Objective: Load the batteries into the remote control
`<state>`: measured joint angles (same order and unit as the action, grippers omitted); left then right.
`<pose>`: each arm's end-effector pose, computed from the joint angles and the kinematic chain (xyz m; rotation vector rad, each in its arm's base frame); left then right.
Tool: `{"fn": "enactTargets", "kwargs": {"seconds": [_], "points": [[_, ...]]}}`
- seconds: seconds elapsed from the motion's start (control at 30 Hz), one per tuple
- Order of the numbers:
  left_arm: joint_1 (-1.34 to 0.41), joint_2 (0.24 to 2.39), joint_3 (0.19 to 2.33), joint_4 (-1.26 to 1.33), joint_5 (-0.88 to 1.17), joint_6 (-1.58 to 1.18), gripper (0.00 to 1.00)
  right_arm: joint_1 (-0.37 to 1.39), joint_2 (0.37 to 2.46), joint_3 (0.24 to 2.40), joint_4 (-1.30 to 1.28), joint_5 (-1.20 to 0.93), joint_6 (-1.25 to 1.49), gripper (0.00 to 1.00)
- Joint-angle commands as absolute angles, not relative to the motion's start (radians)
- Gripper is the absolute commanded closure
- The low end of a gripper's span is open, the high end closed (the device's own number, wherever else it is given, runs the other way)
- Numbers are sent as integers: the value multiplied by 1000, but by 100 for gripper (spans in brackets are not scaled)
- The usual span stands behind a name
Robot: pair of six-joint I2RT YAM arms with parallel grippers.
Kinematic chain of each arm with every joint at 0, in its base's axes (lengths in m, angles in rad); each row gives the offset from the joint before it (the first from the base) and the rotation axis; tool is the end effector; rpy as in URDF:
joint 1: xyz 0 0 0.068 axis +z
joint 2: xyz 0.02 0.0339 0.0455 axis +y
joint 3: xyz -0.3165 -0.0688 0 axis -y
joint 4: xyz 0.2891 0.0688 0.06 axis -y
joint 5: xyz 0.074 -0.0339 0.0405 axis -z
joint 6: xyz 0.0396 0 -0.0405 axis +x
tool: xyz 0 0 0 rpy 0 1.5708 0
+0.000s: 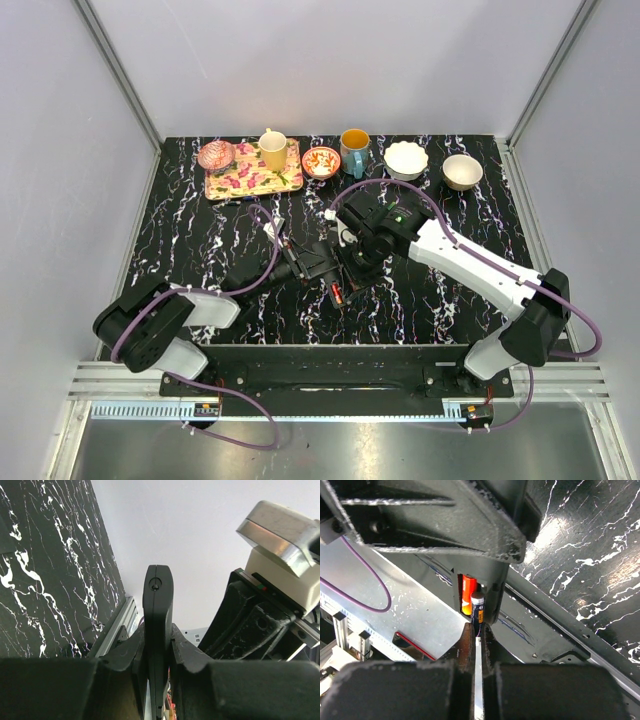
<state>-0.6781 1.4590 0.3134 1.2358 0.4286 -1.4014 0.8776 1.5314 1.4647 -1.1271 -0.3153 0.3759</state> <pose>0.1985 -0.1810 0.1993 -0.2361 1.8376 -1.8996 0.2085 0.2702 0.3665 -0.8155 2.8234 0.7069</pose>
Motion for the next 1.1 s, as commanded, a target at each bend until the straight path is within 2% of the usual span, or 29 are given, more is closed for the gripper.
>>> {"fn": "enactTargets", "kwargs": {"seconds": [0.0, 1.07], "points": [[-689, 1407, 316, 1404, 397, -1374, 100, 890, 1529, 1454, -1118, -291, 390, 100], [-729, 1393, 298, 1413, 387, -1397, 100, 888, 1578, 1512, -1170, -109, 402, 100]]}}
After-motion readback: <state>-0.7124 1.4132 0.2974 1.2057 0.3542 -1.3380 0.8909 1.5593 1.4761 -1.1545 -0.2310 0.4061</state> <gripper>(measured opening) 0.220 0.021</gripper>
